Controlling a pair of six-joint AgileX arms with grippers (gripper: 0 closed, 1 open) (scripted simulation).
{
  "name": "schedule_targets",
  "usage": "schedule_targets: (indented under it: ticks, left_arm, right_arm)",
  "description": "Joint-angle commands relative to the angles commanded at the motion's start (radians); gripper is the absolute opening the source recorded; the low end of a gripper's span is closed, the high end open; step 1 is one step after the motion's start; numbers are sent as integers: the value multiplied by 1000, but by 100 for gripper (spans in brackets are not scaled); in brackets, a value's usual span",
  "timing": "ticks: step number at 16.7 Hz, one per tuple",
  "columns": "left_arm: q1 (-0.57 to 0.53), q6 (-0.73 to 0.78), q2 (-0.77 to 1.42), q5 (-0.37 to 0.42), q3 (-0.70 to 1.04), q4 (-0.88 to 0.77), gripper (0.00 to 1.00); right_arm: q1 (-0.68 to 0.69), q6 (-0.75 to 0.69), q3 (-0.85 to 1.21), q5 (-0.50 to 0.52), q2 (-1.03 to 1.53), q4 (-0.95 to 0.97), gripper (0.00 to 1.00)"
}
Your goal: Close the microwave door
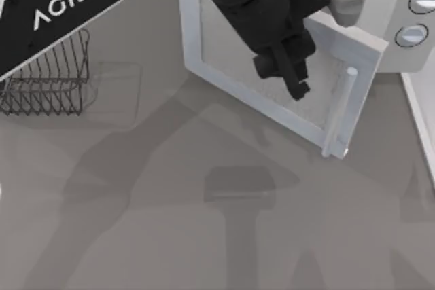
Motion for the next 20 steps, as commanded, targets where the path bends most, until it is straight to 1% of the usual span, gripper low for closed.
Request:
schedule_targets:
  ticks: [5,11,16,20]
  left_arm:
    - [-2,-1,1,0,2,1,0]
    - [-42,-21,72,16,26,-45,0]
    - [-37,-33,65,-11,90,-23,0]
    - [-37,-33,64,-13,93,-19,0]
  right_arm:
    - [0,0,0,0,0,0,100]
    - [0,0,0,0,0,0,100]
    - [0,0,0,0,0,0,100]
    - [0,0,0,0,0,0,100]
